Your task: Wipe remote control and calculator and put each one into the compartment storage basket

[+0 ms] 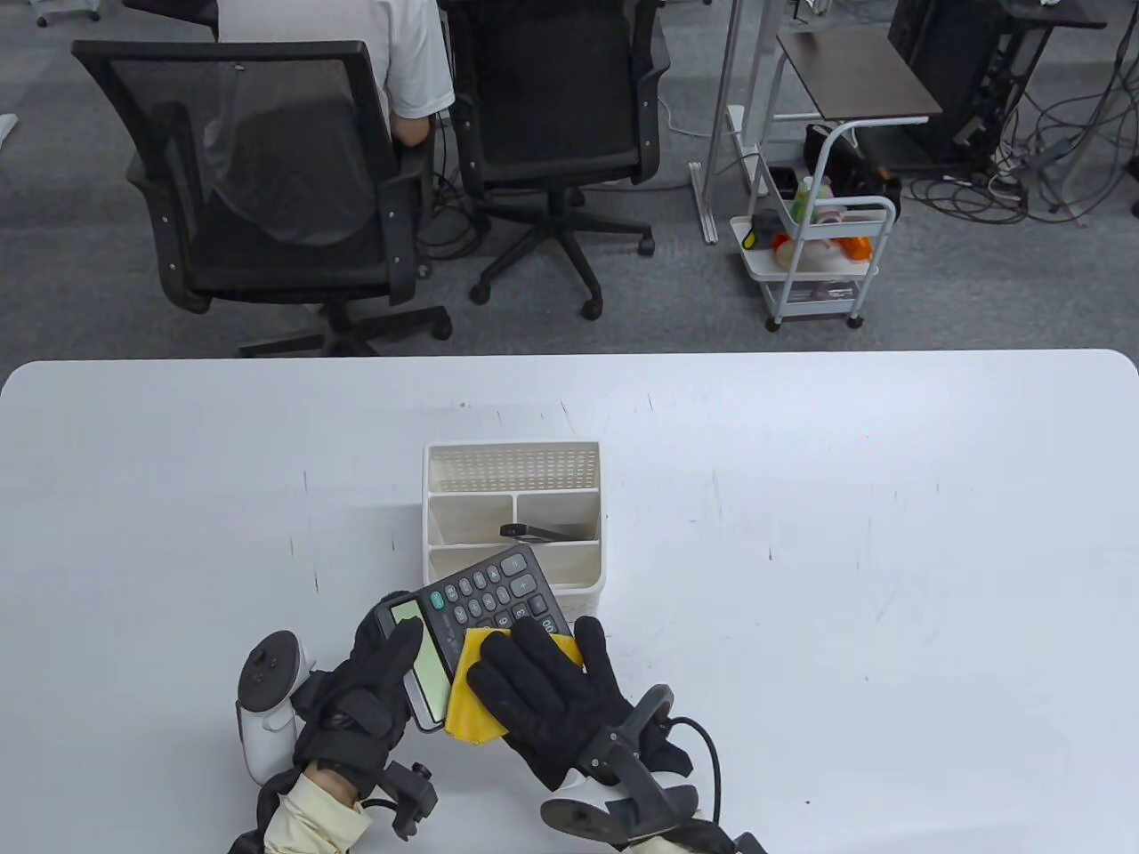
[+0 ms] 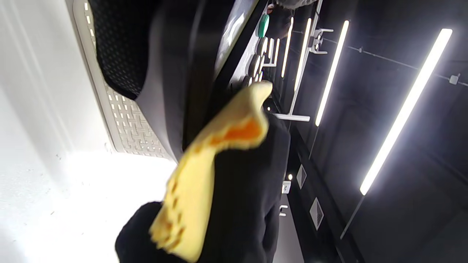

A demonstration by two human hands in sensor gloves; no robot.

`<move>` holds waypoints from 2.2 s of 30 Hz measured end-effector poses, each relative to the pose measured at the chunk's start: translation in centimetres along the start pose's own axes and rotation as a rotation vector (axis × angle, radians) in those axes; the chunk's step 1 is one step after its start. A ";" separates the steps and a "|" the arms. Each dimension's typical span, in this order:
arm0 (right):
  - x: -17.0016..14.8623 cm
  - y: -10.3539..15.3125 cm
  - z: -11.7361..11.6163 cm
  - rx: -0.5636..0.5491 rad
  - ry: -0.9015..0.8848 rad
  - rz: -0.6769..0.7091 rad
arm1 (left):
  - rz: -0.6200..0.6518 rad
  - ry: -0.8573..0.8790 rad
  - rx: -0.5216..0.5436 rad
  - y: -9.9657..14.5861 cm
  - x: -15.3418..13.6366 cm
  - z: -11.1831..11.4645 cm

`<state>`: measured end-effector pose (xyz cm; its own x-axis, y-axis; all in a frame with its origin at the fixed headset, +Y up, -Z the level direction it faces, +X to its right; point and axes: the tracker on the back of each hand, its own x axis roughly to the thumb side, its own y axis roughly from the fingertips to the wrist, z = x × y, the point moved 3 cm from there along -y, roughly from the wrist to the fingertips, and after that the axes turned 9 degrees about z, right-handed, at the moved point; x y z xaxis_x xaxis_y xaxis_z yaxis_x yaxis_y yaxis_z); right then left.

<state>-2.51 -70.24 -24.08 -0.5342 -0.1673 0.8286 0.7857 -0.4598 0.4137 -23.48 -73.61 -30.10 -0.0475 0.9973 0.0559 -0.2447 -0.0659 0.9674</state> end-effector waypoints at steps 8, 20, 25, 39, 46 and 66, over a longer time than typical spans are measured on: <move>-1.8 1.0 0.8 -0.047 -0.036 -0.155 | 0.023 0.018 0.035 0.1 0.2 -0.5; 0.0 0.0 -0.2 0.023 -0.074 -0.008 | 0.021 -0.065 0.028 0.2 0.0 -0.5; -0.7 -0.5 -0.5 0.054 -0.111 -0.074 | 0.022 -0.111 -0.007 0.1 0.0 0.2; -3.0 -2.0 -0.2 0.021 -0.150 -0.254 | 0.055 -0.220 -0.048 0.1 0.8 0.9; -2.3 -1.1 -0.1 0.014 -0.125 -0.196 | 0.054 -0.222 -0.031 0.2 0.8 0.6; -3.1 -0.6 -0.3 0.021 -0.148 -0.269 | 0.035 -0.222 -0.001 0.2 0.4 0.4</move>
<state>-1.40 -69.76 -27.02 -0.6742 0.0877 0.7333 0.6291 -0.4519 0.6325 -23.20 -73.20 -29.77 0.1582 0.9771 0.1421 -0.2477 -0.1001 0.9637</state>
